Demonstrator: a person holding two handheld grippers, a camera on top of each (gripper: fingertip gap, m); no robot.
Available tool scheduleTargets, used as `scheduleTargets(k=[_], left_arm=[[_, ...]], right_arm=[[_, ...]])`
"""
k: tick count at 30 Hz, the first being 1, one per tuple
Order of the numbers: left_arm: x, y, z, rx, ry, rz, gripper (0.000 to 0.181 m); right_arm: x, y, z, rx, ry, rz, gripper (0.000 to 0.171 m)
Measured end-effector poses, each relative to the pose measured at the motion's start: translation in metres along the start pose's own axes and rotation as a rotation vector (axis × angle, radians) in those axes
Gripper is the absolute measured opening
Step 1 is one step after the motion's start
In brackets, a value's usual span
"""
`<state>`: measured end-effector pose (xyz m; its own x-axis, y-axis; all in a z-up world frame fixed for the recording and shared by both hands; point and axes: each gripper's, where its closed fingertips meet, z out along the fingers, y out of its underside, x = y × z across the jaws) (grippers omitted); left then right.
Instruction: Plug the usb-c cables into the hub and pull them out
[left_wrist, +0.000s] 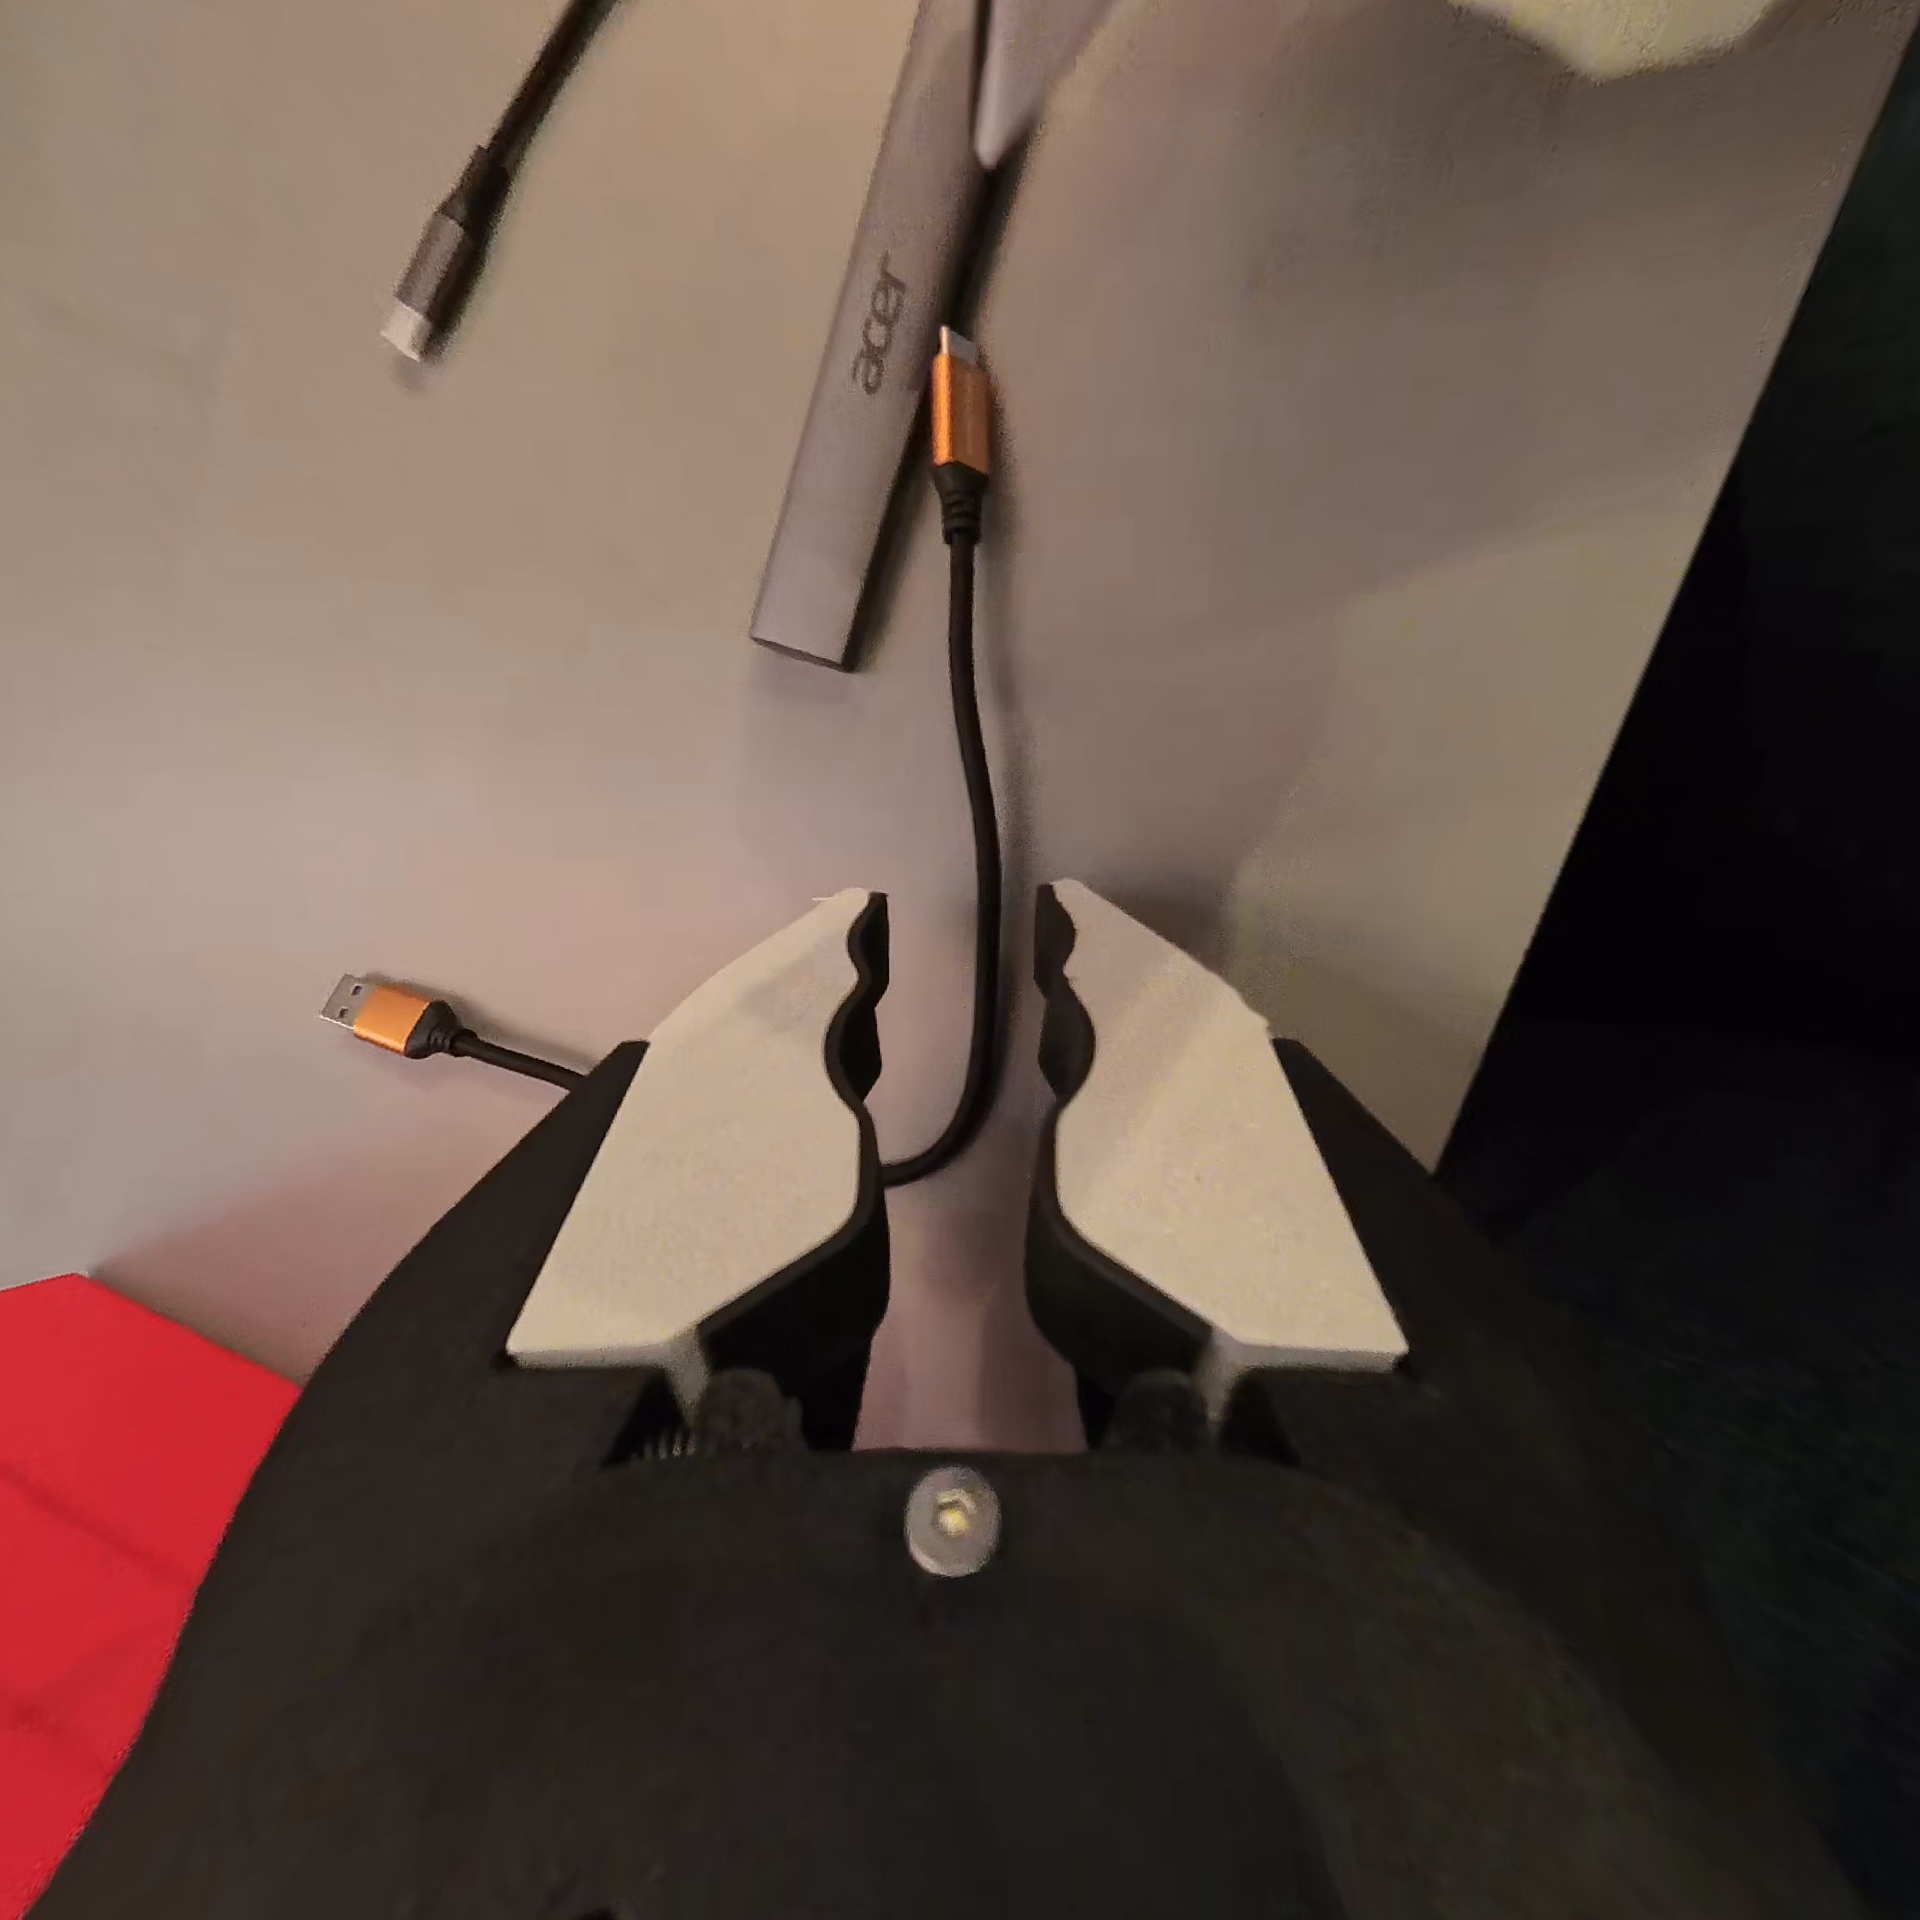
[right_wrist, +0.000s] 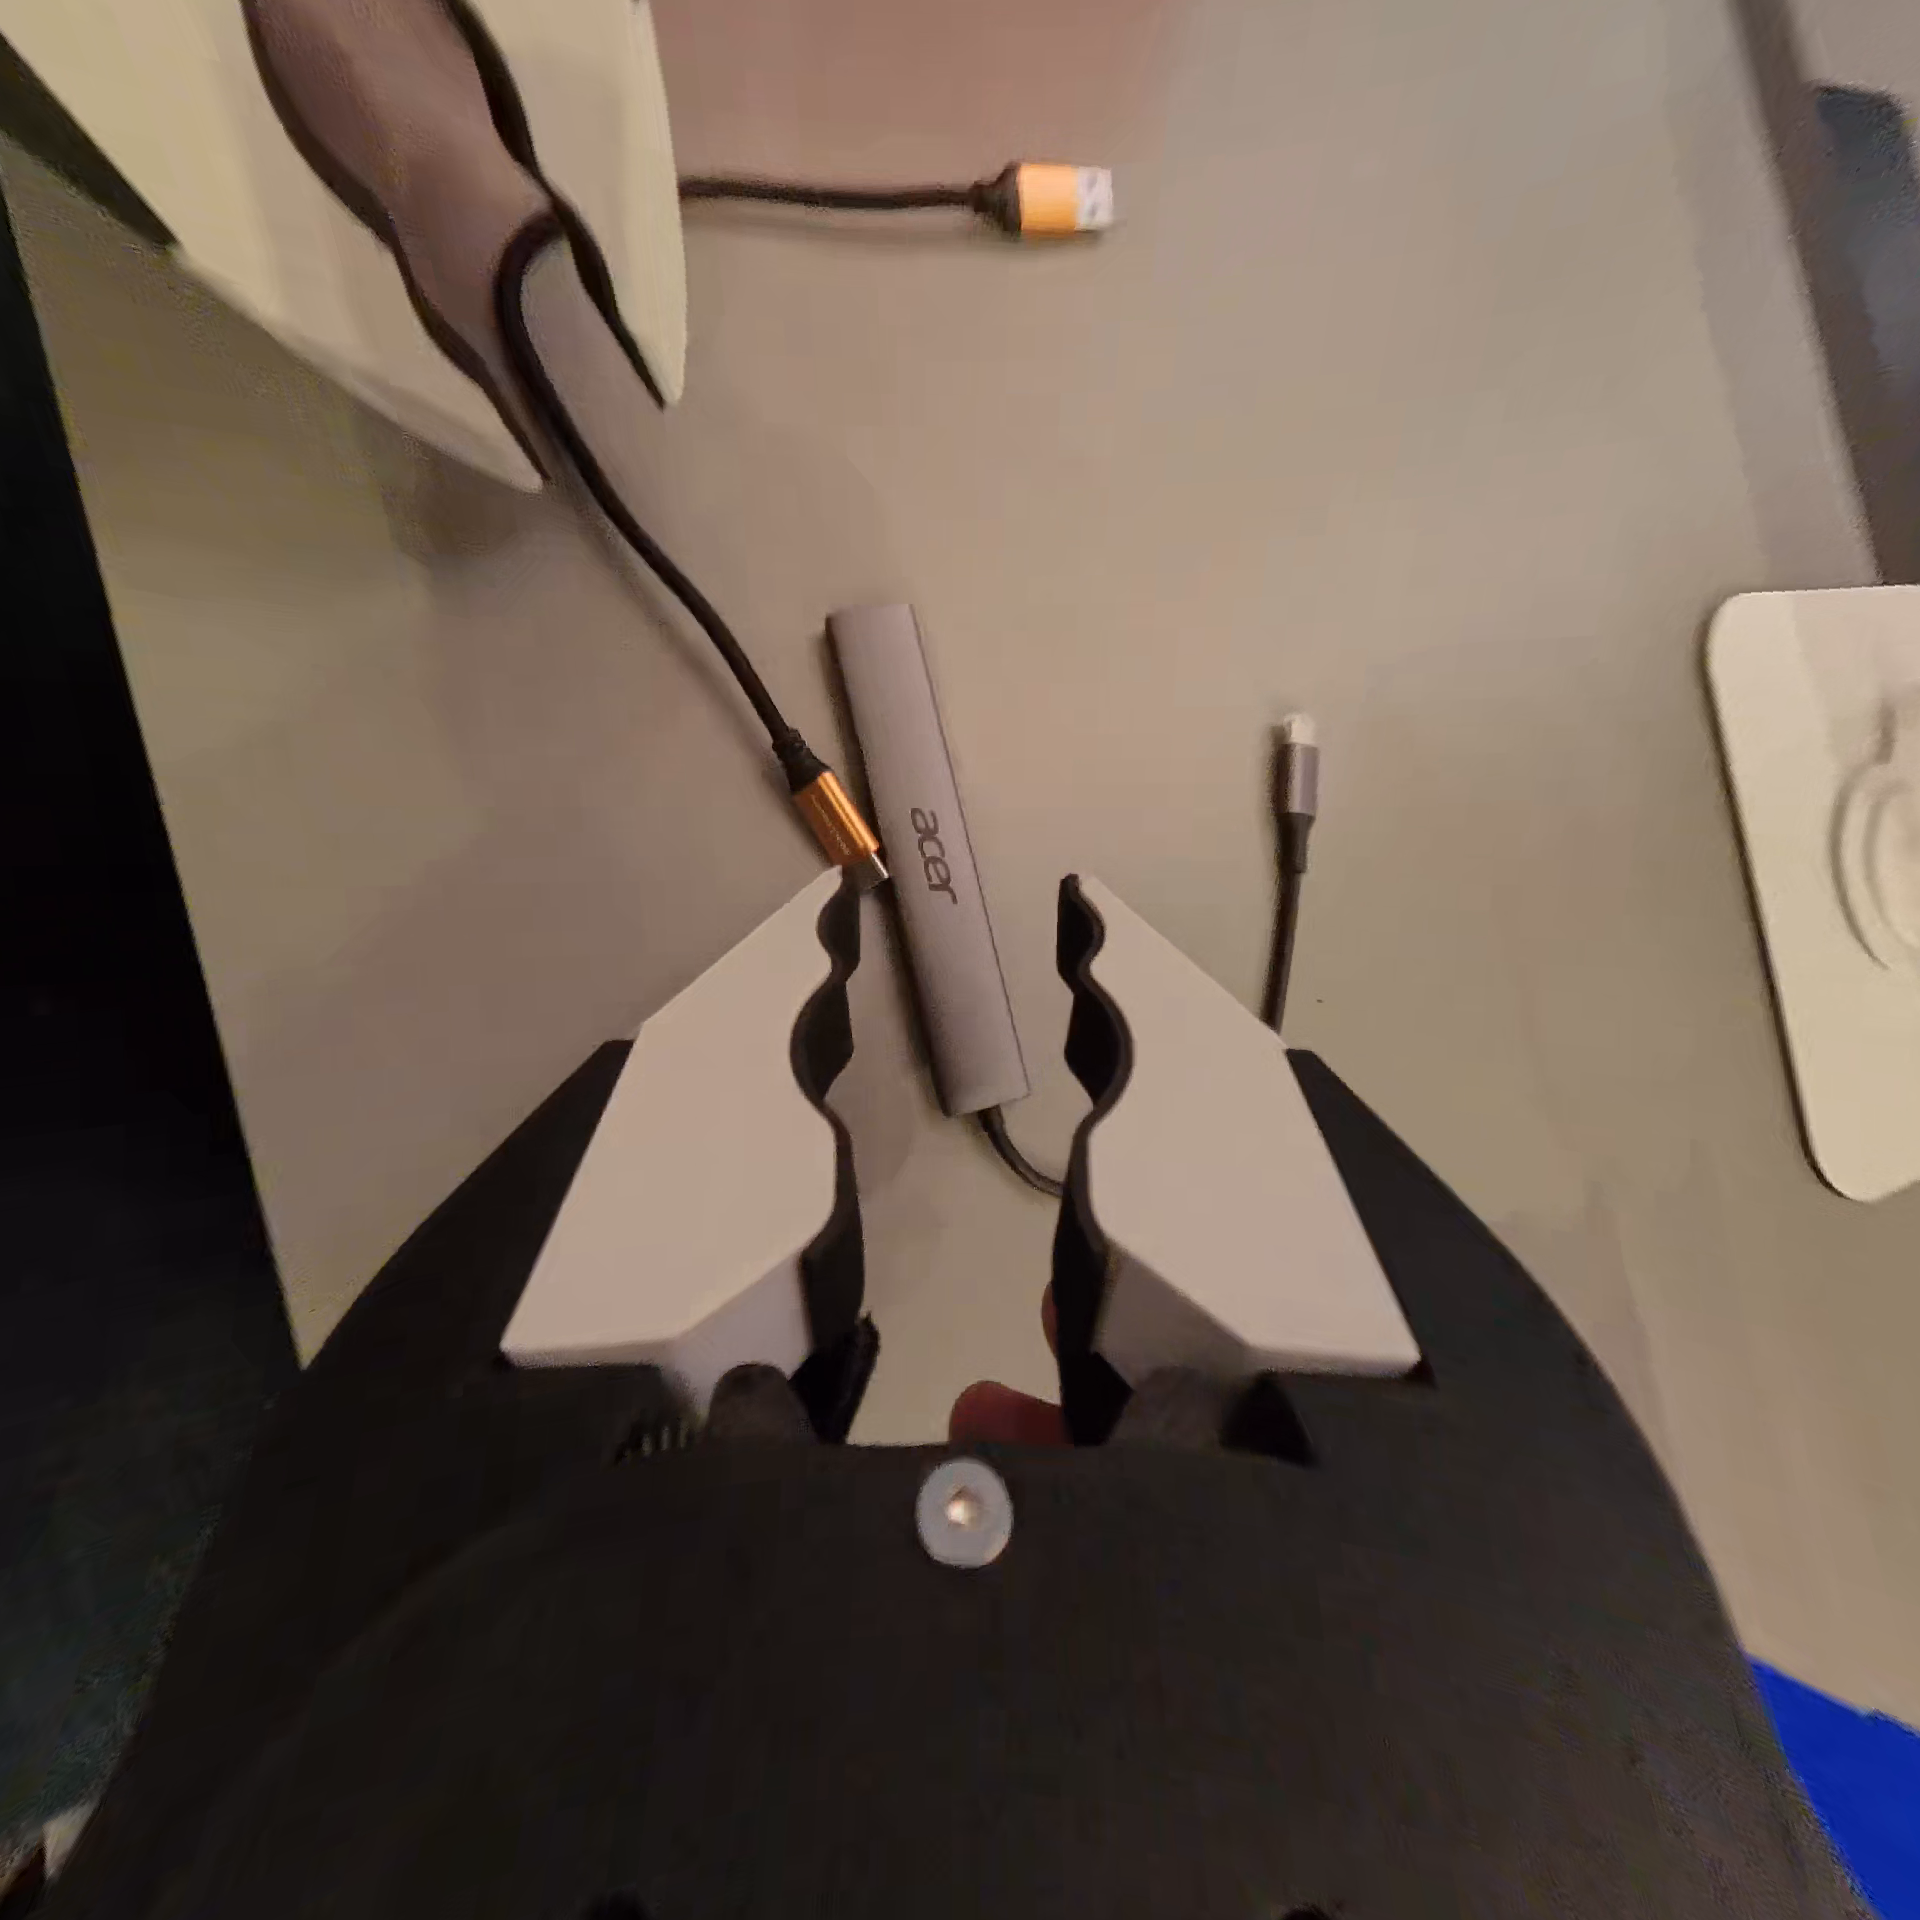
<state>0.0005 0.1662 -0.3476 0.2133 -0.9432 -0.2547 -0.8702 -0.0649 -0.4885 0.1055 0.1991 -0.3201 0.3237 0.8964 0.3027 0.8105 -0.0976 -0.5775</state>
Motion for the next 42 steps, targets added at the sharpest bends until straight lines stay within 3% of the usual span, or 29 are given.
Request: scheduleTargets(k=[6,9,13,22,28,36,42], left_arm=[[0.001,-0.01,0.001,0.05,-0.001,-0.027,0.023],[0.001,-0.011,0.002,0.058,0.0,-0.042,0.022],[-0.003,-0.012,0.002,0.078,-0.004,-0.072,0.022],[-0.019,-0.027,-0.008,0.198,-0.049,-0.183,0.024],[-0.023,-0.041,-0.018,0.284,-0.066,-0.196,0.024],[-0.022,-0.057,-0.029,0.394,-0.032,-0.247,0.027],[-0.035,-0.087,-0.055,0.684,0.111,-0.607,0.036]], right_arm=[[-0.003,0.029,0.028,-0.153,-0.155,-0.07,0.032],[-0.004,0.027,0.032,-0.11,-0.234,0.017,0.019],[-0.003,0.028,0.031,-0.038,-0.255,0.038,0.019],[0.004,-0.006,-0.003,0.417,-0.389,0.281,0.018],[0.005,-0.027,-0.031,0.639,-0.459,0.301,0.018],[0.009,-0.04,-0.035,0.636,-0.378,0.239,0.018],[0.011,-0.069,-0.039,0.619,-0.198,0.075,0.019]])
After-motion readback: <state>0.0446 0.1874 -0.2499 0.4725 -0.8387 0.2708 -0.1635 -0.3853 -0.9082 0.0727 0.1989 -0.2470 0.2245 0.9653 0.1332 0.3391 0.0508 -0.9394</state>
